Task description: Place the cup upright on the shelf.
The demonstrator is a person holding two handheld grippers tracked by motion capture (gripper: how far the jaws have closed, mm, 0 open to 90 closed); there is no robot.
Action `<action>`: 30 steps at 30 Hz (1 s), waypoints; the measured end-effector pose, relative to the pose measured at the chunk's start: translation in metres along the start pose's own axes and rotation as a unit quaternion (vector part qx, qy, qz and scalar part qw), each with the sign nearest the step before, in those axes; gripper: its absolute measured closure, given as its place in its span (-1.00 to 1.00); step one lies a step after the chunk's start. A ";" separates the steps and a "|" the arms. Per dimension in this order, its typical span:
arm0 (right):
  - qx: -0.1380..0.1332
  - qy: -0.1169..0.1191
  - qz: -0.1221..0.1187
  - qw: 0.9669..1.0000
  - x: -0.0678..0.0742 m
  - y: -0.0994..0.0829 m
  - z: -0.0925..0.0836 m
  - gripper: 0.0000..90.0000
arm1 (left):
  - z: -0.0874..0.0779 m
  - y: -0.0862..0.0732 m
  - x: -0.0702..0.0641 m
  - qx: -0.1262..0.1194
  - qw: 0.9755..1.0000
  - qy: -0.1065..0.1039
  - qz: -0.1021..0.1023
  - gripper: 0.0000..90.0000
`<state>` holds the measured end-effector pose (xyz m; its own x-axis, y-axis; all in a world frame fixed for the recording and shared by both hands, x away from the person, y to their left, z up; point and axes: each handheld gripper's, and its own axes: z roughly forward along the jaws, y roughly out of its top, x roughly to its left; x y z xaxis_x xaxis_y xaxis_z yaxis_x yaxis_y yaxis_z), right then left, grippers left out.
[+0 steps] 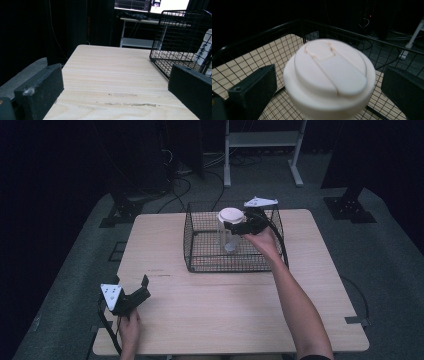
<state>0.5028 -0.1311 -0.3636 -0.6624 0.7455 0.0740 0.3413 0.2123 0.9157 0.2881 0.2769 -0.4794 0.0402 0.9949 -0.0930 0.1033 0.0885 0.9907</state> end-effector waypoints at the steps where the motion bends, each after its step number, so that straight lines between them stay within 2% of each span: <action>1: 0.000 0.000 0.000 1.000 0.000 0.000 0.000 -1.00 | 0.000 0.000 0.000 0.000 1.000 0.000 0.000 -1.00; 6: -0.023 0.004 0.005 1.000 0.002 0.003 -0.008 -1.00 | 0.000 0.000 0.000 0.000 1.000 -0.001 0.001 -1.00; 12: -0.032 0.009 0.009 0.999 0.003 0.007 -0.019 -1.00 | 0.000 0.000 0.000 -0.001 1.000 -0.001 0.002 -1.00; 21: -0.061 0.013 0.007 0.998 0.006 0.014 -0.049 -1.00 | 0.000 0.000 -0.001 0.000 1.000 0.000 0.005 -1.00; 30: -0.061 0.017 0.007 0.998 0.006 0.012 -0.065 -1.00 | 0.000 0.000 -0.001 0.000 1.000 0.000 0.004 -1.00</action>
<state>0.4598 -0.1654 -0.3263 -0.6809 0.7256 0.0995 0.2686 0.1210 0.9556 0.2881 0.2760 -0.4795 0.0411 0.9955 -0.0854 0.1026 0.0808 0.9914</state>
